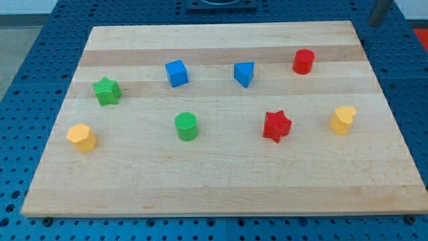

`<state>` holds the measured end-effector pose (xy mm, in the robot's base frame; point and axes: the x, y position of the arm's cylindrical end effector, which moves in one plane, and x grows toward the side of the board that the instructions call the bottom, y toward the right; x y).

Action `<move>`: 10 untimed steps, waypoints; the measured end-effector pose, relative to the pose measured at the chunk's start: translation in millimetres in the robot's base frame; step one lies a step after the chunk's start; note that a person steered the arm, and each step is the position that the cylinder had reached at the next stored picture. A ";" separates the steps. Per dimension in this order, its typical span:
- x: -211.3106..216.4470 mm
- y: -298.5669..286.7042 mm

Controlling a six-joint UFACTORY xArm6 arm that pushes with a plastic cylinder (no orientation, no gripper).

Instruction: Place the red circle diagonally to the top right of the blue triangle

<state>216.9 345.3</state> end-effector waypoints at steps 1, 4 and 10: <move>43.9 -2.7; 143.0 -120.0; 128.8 -212.9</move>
<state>345.7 132.4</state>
